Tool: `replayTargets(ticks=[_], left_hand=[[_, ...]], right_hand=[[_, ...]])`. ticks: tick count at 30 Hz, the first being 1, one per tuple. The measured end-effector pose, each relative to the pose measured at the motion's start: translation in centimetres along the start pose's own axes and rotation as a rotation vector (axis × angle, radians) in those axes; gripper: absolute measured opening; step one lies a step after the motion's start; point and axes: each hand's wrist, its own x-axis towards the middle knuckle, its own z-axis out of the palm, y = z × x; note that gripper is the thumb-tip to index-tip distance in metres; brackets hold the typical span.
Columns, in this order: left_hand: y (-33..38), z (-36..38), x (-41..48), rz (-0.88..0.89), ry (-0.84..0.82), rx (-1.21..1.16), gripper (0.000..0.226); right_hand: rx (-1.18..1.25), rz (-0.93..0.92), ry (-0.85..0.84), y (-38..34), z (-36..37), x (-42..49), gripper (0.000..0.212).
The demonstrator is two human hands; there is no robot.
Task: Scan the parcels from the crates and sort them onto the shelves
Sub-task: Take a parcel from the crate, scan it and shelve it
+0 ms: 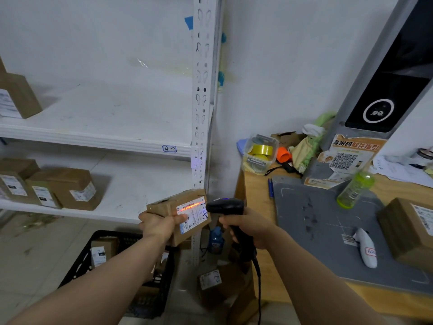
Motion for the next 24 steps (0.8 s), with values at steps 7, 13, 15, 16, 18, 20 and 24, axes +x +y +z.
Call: replayTargets(ticks=[7, 13, 15, 16, 18, 20, 24], left_hand=[[-1.2, 0.3, 1.6, -0.047, -0.069, -0.001, 0.115], [-1.7, 0.4, 1.9, -0.115, -0.255, 0.006, 0.091], [-1.6, 0.4, 2.0, -0.121, -0.292, 0.024, 0.072], [-1.5, 0.4, 2.0, -0.122, -0.305, 0.028, 0.062], [-1.4, 0.5, 2.2, -0.126, -0.335, 0.047, 0.054], [-1.4, 0.5, 2.7, -0.133, -0.345, 0.058, 0.057], [-1.0, 0.5, 3.2, -0.142, -0.347, 0.065, 0.053]], right_hand=[[0.006, 0.055, 0.211, 1.4, -1.5, 1.5, 0.021], [-0.261, 0.324, 0.559, 4.9, -5.9, 4.4, 0.033], [-0.308, 0.378, 0.589, 6.2, -7.3, 5.0, 0.039], [-0.324, 0.402, 0.597, 6.9, -7.9, 5.4, 0.043], [-0.348, 0.454, 0.597, 7.9, -8.8, 6.1, 0.056], [-0.340, 0.487, 0.587, 8.4, -9.4, 6.8, 0.064], [-0.396, 0.496, 0.571, 9.0, -10.4, 8.0, 0.054]])
